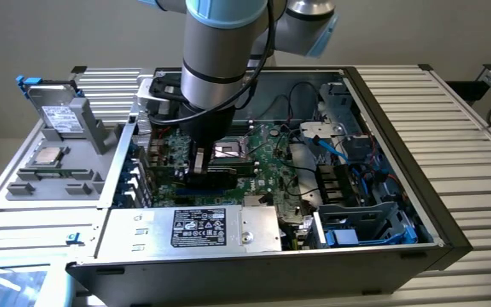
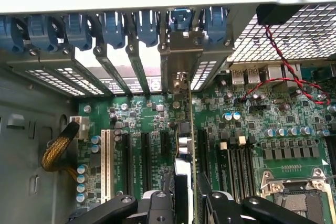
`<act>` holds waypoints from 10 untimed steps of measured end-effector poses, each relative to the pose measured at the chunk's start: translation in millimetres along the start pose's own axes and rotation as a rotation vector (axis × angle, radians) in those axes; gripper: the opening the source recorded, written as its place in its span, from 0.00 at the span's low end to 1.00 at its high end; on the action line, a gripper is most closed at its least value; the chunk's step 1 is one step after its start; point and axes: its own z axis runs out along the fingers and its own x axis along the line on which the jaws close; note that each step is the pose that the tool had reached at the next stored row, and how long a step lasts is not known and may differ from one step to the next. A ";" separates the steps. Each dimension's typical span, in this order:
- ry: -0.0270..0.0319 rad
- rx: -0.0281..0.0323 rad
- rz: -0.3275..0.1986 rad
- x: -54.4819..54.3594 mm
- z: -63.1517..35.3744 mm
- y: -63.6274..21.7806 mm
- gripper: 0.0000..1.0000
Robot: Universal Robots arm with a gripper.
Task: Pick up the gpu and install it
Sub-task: 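Insert the gpu into the slot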
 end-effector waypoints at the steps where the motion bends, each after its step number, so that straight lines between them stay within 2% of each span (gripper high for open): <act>1: -0.0001 0.0000 0.000 0.0 0.1 0.1 0.28; 10: -0.0002 0.0000 0.000 -0.7 0.2 0.1 0.28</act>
